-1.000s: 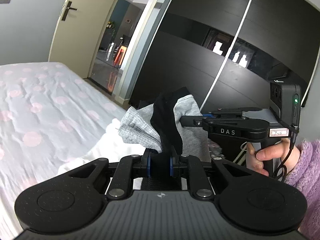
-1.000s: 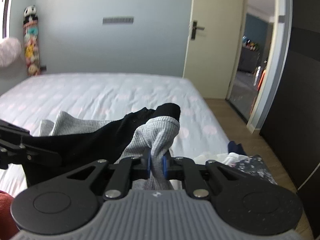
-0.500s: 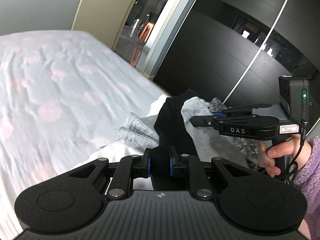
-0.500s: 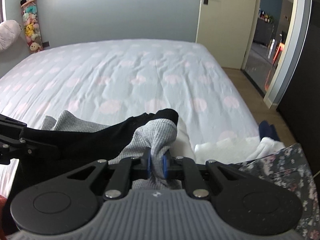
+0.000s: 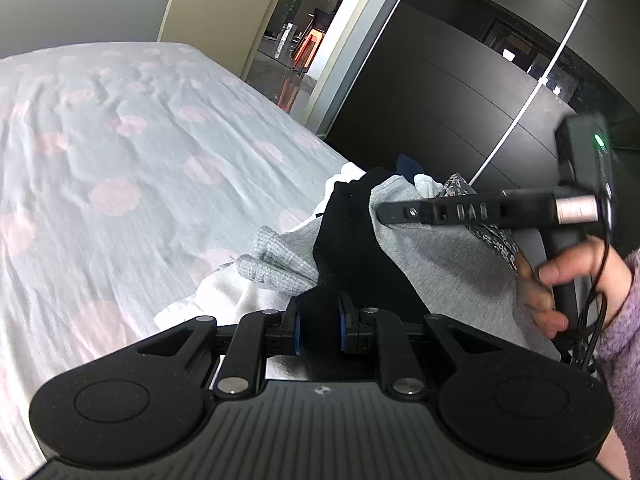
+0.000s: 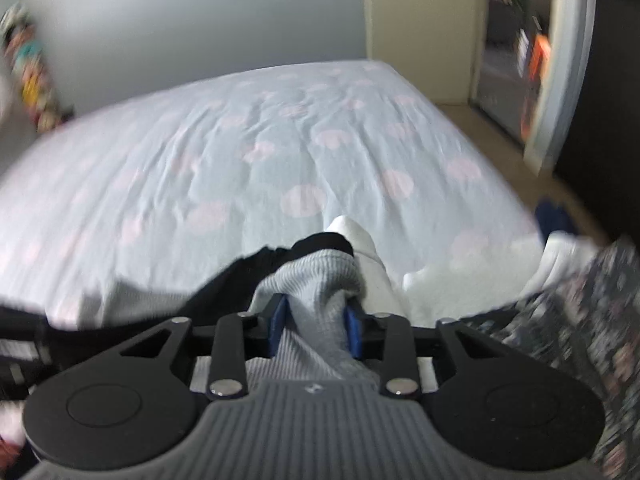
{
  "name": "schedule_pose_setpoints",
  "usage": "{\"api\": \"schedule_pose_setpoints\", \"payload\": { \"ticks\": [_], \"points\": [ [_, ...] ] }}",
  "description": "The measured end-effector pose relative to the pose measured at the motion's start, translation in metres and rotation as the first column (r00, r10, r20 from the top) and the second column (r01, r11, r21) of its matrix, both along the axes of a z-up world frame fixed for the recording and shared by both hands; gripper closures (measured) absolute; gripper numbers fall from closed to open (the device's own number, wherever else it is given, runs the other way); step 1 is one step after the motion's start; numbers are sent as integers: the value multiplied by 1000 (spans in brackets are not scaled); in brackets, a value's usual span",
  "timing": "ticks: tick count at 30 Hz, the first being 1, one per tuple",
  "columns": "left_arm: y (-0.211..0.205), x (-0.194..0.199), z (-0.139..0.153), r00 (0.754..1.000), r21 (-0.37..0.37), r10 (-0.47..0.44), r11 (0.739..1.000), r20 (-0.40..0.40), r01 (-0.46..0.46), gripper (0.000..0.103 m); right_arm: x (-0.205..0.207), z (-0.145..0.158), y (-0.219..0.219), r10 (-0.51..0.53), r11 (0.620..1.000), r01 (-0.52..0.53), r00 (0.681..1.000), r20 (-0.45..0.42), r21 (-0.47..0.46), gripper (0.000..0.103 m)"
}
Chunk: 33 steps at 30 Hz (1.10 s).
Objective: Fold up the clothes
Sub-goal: 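Lower the grey garment onto the folded clothes stack and open both tools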
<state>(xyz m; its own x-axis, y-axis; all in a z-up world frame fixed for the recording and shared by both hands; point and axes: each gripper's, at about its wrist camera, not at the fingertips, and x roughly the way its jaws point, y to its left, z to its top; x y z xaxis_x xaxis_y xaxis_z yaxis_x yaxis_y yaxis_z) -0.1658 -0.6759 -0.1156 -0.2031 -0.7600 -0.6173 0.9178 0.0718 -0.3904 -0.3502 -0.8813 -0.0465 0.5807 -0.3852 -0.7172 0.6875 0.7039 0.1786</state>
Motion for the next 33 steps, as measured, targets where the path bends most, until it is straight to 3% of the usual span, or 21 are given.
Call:
{"api": "schedule_pose_setpoints", "payload": {
  "ticks": [4, 5, 6, 11, 14, 15, 20, 26, 33],
  "points": [
    [1, 1, 1, 1000, 2, 6, 1000, -12, -6, 89, -9, 6, -20, -100, 987, 84, 988, 115, 134, 65],
    [2, 1, 2, 1000, 4, 8, 1000, -13, -8, 88, -10, 8, -23, -110, 985, 91, 985, 131, 145, 79],
    [2, 1, 3, 1000, 5, 9, 1000, -13, -9, 88, -9, 10, -23, -110, 986, 92, 986, 127, 142, 82],
    [1, 7, 7, 999, 10, 39, 999, 6, -39, 82, -2, 15, -18, -105, 993, 103, 994, 30, 61, 81],
    [6, 9, 12, 998, 3, 54, 999, 36, -54, 82, -7, 22, -13, -140, 990, 140, 990, 11, -8, 66],
    [9, 9, 14, 997, 0, 59, 998, 50, -60, 82, -8, 25, -11, -152, 988, 152, 988, 5, -31, 65],
    [29, 7, 34, 989, -46, 103, 994, 109, -99, 82, -34, 42, 6, -165, 982, 169, 985, 51, -82, 67],
    [46, -24, 59, 987, -131, -13, 991, 160, 35, 82, -67, 50, 53, -77, 983, 82, 996, 35, -164, 77],
    [41, -73, 50, 964, -67, -158, 982, 215, 176, 87, -89, 30, 92, -35, 980, 26, 999, -42, -199, 82]
  ]
}}
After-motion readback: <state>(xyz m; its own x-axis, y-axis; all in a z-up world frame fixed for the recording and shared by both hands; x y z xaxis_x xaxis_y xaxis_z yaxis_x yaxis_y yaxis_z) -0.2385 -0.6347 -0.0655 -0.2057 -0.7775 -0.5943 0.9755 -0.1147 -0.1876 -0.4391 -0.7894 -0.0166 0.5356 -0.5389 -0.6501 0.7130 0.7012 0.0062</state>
